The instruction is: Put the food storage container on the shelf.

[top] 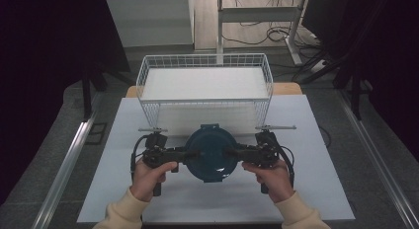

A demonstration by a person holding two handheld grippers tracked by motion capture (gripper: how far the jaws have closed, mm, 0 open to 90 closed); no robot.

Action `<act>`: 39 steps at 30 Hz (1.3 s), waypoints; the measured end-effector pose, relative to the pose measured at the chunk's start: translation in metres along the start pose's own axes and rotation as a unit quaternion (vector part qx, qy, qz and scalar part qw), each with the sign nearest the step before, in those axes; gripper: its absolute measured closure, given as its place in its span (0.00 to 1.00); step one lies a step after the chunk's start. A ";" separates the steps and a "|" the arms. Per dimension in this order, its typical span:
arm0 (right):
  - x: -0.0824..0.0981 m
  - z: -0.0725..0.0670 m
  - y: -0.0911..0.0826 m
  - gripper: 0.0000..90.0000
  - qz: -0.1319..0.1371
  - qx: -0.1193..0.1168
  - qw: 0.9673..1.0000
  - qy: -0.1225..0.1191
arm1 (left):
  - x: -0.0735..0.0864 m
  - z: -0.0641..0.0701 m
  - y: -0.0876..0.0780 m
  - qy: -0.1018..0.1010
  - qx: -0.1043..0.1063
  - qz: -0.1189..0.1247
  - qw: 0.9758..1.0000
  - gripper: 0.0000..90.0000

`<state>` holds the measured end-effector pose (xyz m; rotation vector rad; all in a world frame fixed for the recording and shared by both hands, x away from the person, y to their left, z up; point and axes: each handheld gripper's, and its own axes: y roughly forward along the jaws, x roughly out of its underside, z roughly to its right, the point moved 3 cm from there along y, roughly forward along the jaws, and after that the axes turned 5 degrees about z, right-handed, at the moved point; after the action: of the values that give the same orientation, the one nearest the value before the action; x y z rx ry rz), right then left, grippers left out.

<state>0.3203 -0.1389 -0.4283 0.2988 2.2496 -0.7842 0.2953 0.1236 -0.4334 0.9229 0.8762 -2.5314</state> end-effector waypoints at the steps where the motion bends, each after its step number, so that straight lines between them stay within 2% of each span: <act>1: -0.003 -0.001 0.000 0.41 0.002 -0.001 1.000 -0.002 | -0.002 0.001 -0.001 0.001 0.000 0.000 1.000 0.42; 14: -0.033 -0.017 -0.007 0.41 0.016 0.002 1.000 -0.027 | -0.030 0.011 -0.013 0.015 0.004 0.014 1.000 0.42; 30: -0.067 -0.029 -0.013 0.41 0.026 0.003 0.999 -0.045 | -0.062 0.021 -0.021 0.026 0.007 0.025 0.999 0.42; 39: -0.088 -0.033 -0.017 0.41 0.031 0.002 0.998 -0.053 | -0.085 0.027 -0.024 0.038 0.006 0.029 0.999 0.42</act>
<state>0.3574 -0.1308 -0.3404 0.3188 2.1296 -0.7553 0.3343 0.1313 -0.3502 1.0393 0.8432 -2.4699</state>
